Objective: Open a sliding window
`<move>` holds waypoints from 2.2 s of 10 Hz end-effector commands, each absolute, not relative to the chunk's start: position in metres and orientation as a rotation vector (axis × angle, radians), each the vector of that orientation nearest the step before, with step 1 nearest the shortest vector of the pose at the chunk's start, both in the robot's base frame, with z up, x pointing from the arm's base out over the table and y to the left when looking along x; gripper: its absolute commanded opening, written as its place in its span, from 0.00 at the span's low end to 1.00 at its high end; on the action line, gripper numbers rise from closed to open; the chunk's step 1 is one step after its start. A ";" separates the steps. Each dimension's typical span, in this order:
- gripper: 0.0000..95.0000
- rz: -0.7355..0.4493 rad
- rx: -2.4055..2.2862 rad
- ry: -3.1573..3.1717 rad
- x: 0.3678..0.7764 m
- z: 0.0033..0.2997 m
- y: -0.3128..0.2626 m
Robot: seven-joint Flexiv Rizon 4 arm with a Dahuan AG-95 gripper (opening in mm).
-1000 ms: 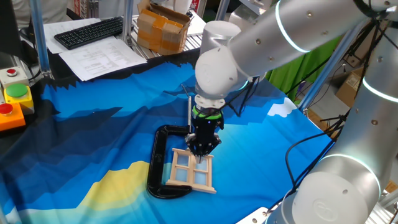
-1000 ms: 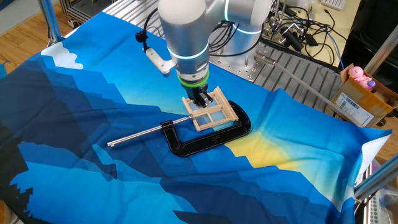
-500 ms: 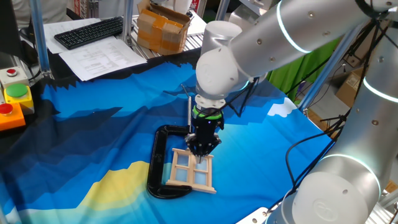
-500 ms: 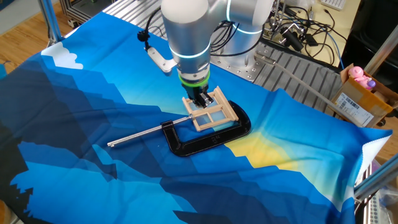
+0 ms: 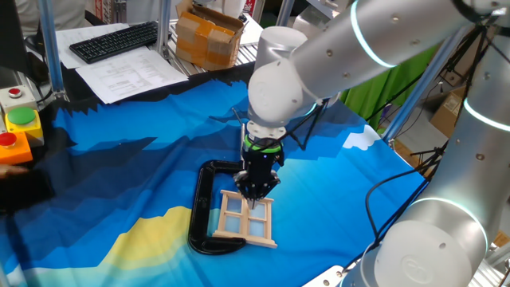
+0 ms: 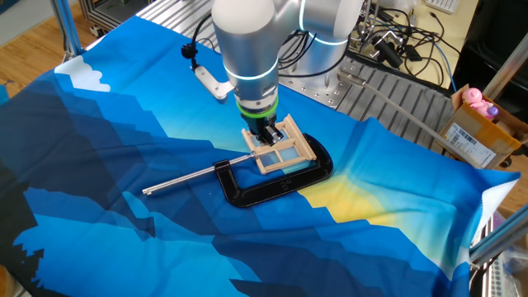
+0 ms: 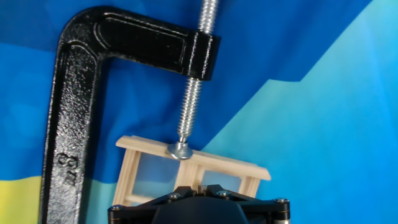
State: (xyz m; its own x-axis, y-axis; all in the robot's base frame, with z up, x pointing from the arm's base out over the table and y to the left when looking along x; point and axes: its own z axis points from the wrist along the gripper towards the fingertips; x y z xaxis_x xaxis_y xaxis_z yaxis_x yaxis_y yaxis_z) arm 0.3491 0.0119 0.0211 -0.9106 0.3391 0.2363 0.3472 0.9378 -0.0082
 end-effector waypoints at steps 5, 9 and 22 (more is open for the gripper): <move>0.00 -0.065 -0.517 -2.922 0.350 0.017 0.014; 0.00 -0.051 -0.501 -2.945 0.350 0.017 0.013; 0.00 -0.041 -0.527 -2.947 0.350 0.012 0.006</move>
State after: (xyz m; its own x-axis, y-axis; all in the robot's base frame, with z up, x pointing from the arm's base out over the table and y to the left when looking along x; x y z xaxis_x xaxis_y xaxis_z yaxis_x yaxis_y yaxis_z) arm 0.3520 0.0060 0.0092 -0.9310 0.3352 0.1447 0.3381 0.9411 -0.0043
